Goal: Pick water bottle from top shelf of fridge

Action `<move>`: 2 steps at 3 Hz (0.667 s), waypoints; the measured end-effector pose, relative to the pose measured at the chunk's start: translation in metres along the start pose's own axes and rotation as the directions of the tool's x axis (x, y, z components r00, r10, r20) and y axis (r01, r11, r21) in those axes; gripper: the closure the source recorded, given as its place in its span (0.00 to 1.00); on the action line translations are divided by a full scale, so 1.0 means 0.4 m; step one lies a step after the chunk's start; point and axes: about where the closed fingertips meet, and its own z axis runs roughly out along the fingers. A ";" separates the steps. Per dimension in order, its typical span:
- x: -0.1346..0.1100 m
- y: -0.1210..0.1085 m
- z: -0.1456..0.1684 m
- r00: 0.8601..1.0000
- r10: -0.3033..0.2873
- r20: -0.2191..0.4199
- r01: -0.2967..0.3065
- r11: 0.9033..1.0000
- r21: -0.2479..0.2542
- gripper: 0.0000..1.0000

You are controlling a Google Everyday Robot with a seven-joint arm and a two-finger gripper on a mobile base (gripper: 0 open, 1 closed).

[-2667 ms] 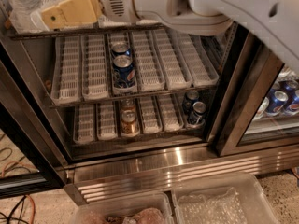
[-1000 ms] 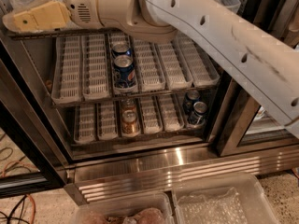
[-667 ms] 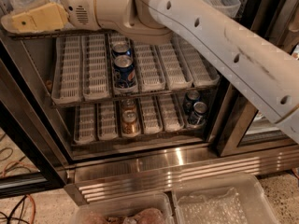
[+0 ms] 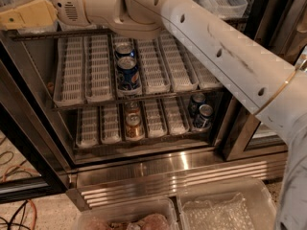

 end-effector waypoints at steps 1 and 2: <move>0.000 -0.002 0.028 1.000 0.000 0.007 0.001 1.000 -0.020 0.00; 0.013 0.001 0.042 1.000 0.012 0.001 -0.012 0.999 -0.031 0.19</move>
Offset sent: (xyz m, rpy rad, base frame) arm 0.0057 0.0196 -0.0113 -0.0105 0.0257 0.0357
